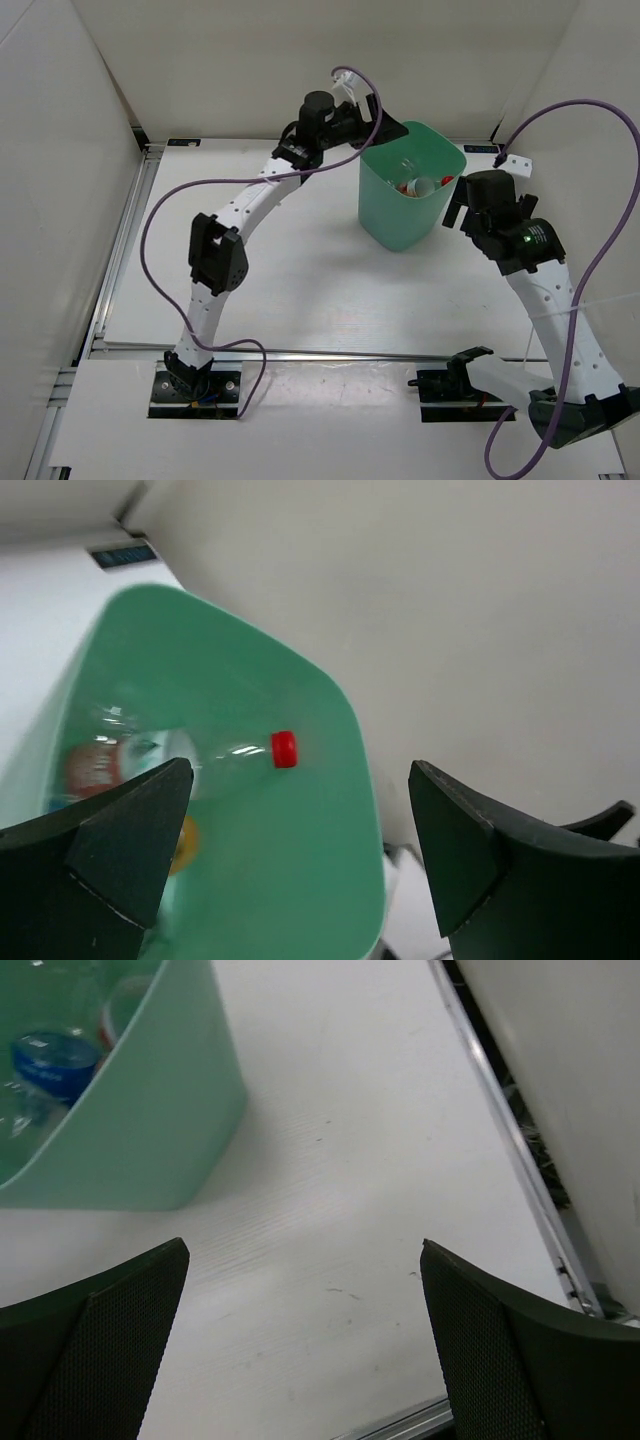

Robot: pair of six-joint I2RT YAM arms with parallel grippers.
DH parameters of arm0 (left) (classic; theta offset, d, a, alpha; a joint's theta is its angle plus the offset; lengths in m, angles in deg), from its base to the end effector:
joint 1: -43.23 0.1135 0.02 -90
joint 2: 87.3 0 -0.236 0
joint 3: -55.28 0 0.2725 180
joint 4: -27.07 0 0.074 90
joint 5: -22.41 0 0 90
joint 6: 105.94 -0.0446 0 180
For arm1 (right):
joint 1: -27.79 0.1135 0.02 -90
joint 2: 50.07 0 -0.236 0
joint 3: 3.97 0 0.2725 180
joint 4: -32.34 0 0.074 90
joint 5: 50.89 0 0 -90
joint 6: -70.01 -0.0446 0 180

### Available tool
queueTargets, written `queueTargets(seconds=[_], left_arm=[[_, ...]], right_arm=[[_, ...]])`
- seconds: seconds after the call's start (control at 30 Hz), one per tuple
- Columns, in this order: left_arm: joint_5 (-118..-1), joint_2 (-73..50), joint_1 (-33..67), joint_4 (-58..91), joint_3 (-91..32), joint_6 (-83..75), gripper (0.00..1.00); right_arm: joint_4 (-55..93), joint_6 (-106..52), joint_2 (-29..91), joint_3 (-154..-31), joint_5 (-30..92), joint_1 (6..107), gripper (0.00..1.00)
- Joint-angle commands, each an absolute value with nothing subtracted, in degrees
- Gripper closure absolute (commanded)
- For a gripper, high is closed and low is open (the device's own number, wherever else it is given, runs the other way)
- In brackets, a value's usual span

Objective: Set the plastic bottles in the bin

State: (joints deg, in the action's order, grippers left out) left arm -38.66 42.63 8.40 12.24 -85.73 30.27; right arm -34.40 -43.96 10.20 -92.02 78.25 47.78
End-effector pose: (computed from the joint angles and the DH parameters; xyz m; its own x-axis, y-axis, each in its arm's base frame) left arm 0.4405 -0.3328 0.3394 -0.6840 -0.2937 -0.6677 0.5814 0.3333 -0.7422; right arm 0.2244 0.0517 0.3772 -0.4603 0.1679 -0.8718 0.4193 0.9067 -0.0468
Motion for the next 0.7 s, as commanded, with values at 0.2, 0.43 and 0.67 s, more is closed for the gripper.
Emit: queueTargets(seconds=[0.2, 0.43, 0.67], left_arm=[[-58.8, 15.3, 10.2, 3.4, -60.6, 6.0, 0.00], [-79.6, -4.9, 10.2, 2.8, -36.5, 2.3, 0.00], [-104.2, -24.8, 11.2, 2.8, -14.3, 0.7, 0.00]], right_arm=[[-31.5, -39.6, 10.0, -93.2, 55.9, 47.7, 0.00], [-30.9, -38.0, 13.6, -96.7, 40.7, 47.7, 0.00], [-35.5, -40.5, 14.7, -95.5, 43.2, 48.3, 0.00]])
